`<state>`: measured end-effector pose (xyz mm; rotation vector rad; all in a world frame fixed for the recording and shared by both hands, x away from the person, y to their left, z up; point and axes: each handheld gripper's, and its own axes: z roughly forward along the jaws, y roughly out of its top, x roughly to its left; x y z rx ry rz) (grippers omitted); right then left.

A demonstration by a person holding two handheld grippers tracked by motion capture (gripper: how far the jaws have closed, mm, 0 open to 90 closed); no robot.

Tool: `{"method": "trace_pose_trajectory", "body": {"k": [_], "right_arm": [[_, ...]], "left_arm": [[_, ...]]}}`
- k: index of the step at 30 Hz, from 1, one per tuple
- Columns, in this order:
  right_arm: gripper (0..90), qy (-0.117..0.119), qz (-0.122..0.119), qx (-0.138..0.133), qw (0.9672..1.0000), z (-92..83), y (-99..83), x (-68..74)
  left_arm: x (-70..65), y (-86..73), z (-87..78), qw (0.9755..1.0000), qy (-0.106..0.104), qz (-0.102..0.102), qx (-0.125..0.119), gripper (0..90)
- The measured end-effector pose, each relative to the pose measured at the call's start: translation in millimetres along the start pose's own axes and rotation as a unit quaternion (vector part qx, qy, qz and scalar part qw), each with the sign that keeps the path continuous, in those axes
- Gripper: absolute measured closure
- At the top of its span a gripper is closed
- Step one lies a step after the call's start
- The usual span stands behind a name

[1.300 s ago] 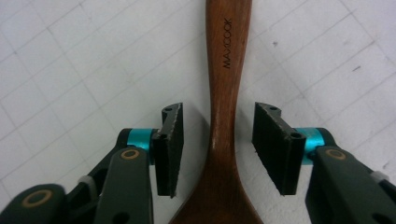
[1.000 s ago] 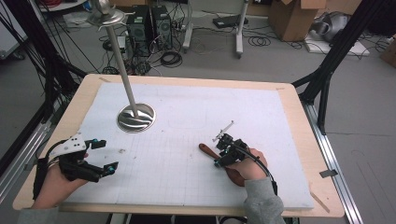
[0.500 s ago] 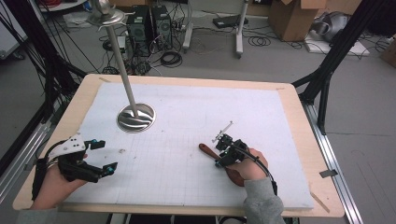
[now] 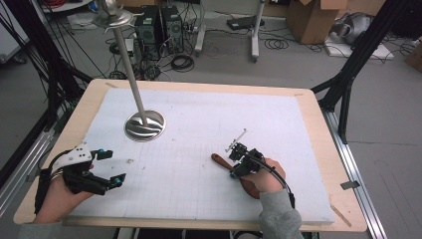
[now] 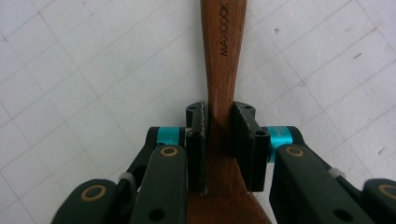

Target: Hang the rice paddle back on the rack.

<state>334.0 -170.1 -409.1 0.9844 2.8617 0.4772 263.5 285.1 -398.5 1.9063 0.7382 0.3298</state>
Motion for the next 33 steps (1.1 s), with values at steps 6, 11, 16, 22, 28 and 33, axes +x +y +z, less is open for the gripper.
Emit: {"method": "trace_pose_trajectory", "body": {"k": [6,11,16,22,28,33], "right_arm": [[76.3,0.002,0.002,-0.004,1.0,-0.2,0.2,-2.4],[76.4,-0.006,0.016,-0.032,0.9993,-1.8,-0.7,-6.6],[76.4,-0.009,0.023,-0.051,0.9984,-7.4,-2.3,-7.8],[76.6,-0.008,0.026,-0.073,0.997,-13.4,-4.3,-9.2],[76.6,-0.004,0.037,-0.086,0.9956,-16.2,-5.6,-12.1],[76.7,-0.014,0.037,-0.112,0.9929,-24.0,-7.4,-12.4]], "left_arm": [[0.0,0.0,0.0,1.0,0.0,0.0,0.0,2.3],[0.4,-0.4,0.4,1.0,-0.001,0.0,0.001,2.3],[0.4,-0.4,0.3,1.0,-0.001,0.0,0.001,2.3],[-0.1,-0.2,0.6,1.0,0.001,0.0,0.001,2.3],[0.5,-0.6,0.3,1.0,0.002,0.001,0.002,2.3],[0.4,-0.5,0.2,1.0,0.002,0.001,0.002,2.3]]}}
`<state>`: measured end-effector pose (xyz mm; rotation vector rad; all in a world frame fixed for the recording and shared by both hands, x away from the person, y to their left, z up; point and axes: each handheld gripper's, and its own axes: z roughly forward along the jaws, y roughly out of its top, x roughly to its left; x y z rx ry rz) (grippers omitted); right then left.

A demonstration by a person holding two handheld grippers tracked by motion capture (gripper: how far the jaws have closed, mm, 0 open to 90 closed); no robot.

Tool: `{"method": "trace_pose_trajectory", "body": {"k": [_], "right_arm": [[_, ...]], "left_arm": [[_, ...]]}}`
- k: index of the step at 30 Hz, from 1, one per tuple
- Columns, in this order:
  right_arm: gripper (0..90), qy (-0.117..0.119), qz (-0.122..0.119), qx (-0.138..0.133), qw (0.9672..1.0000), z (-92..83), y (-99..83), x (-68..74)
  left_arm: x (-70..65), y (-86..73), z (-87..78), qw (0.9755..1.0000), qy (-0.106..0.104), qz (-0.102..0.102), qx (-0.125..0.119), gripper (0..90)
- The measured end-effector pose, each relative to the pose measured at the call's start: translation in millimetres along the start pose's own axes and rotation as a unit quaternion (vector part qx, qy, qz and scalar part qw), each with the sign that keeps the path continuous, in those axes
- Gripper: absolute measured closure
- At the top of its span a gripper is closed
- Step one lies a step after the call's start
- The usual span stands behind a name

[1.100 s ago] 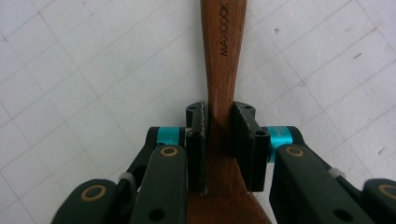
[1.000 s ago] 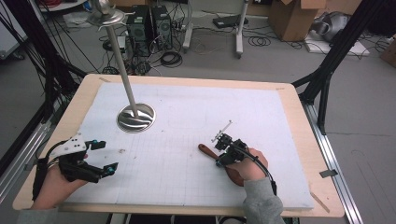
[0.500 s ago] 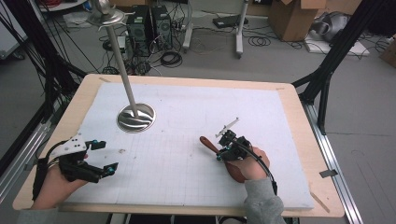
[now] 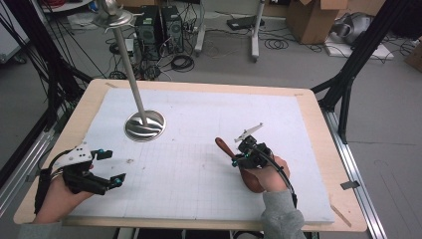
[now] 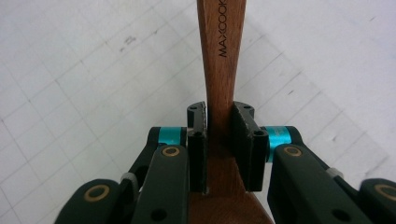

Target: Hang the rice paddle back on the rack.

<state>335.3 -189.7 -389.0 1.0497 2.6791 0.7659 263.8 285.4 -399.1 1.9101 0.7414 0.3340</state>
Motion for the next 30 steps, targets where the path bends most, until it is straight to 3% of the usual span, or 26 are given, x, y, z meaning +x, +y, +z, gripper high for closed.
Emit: {"method": "trace_pose_trajectory", "body": {"k": [4,13,22,30], "right_arm": [[76.7,-0.009,0.001,-0.028,0.9996,-8.0,-0.7,-1.8],[76.9,-0.018,-0.001,-0.062,0.9979,-19.1,-1.0,-1.9],[77.1,-0.015,-0.005,-0.123,0.9923,-34.8,-1.7,-0.5],[77.2,-0.011,-0.002,-0.154,0.988,-43.1,-2.8,-0.2]], "left_arm": [[0.0,0.0,0.3,1.0,0.0,0.001,0.001,2.3],[0.4,-0.2,-0.2,1.0,0.001,-0.001,0.0,2.3],[0.5,-0.1,-0.7,1.0,0.001,0.0,-0.001,2.3],[0.8,-0.1,-1.5,1.0,0.002,-0.001,-0.002,2.3]]}}
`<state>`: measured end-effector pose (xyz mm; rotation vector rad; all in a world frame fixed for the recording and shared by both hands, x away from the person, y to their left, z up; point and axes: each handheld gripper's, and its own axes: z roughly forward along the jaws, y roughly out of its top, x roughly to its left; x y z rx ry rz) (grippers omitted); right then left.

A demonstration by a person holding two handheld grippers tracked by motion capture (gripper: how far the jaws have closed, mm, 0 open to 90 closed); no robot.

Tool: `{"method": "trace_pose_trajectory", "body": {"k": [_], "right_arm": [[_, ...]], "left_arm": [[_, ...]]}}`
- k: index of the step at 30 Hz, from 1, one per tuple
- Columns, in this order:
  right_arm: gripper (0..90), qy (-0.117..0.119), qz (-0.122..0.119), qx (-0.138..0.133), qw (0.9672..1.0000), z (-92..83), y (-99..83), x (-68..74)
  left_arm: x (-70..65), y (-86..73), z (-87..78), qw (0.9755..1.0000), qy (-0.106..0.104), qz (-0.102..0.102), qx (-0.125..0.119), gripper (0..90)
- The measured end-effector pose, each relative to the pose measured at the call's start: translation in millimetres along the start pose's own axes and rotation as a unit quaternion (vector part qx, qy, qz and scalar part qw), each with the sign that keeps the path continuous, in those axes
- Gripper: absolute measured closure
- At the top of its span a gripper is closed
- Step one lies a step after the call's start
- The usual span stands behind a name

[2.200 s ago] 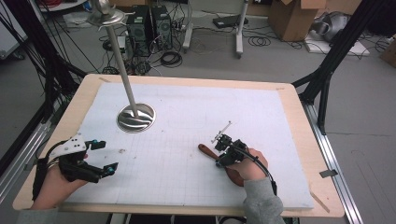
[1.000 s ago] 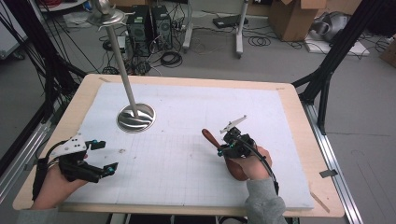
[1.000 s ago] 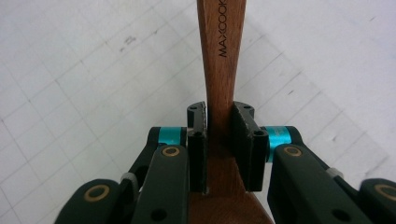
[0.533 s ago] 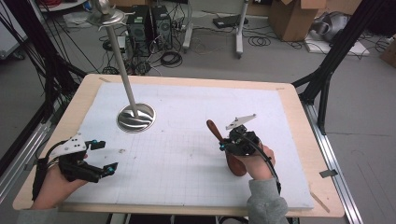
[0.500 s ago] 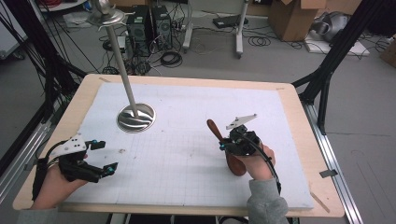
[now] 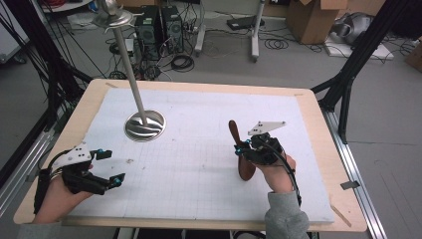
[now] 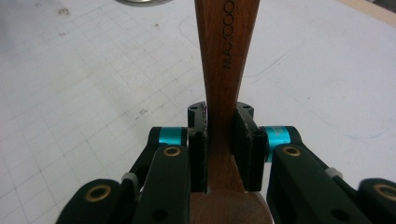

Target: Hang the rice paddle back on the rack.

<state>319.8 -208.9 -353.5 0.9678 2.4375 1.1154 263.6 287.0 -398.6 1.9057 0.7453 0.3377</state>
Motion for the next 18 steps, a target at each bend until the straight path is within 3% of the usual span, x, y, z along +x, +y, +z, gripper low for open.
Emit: {"method": "trace_pose_trajectory", "body": {"k": [18], "right_arm": [[77.5,0.01,-0.012,-0.041,0.999,-8.6,3.6,3.9]], "left_arm": [[-0.1,0.6,-1.1,1.0,0.001,0.0,-0.002,2.3]]}}
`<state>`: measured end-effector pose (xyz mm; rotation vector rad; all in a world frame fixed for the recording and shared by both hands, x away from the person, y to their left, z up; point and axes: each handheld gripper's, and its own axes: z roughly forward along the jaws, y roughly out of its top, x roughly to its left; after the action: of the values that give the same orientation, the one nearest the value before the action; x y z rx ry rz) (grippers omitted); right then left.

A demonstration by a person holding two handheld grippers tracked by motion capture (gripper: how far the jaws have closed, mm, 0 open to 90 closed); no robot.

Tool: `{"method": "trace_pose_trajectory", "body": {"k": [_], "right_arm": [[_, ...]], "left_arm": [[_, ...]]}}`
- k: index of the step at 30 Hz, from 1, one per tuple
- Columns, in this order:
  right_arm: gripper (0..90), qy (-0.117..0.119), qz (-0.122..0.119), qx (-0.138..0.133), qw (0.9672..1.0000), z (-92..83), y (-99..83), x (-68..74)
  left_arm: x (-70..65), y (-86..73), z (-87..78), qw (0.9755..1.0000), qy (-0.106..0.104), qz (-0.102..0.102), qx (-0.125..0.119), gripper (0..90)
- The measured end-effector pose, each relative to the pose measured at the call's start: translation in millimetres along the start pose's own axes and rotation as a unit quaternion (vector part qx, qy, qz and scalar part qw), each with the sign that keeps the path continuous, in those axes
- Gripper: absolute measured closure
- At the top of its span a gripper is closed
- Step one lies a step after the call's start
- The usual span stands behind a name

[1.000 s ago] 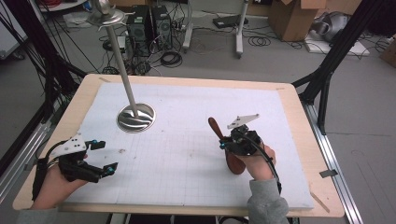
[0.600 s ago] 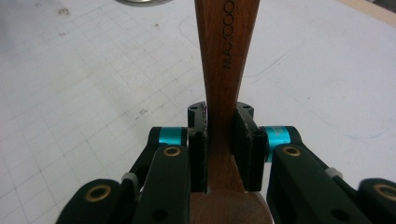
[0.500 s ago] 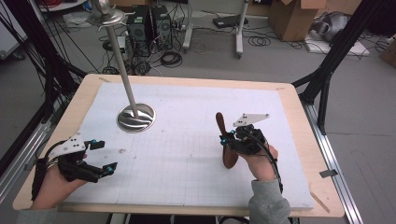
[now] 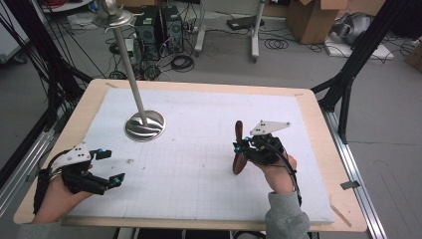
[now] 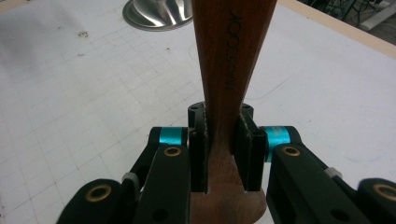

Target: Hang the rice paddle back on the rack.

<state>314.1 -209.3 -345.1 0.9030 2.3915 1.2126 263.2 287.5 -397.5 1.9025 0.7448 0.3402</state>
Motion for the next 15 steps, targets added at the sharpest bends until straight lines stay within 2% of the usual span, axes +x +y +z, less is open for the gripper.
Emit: {"method": "trace_pose_trajectory", "body": {"k": [15], "right_arm": [[77.7,0.016,-0.003,-0.019,0.9997,0.4,3.8,4.0]], "left_arm": [[1.0,0.4,-3.4,1.0,0.004,-0.002,-0.005,2.3]]}}
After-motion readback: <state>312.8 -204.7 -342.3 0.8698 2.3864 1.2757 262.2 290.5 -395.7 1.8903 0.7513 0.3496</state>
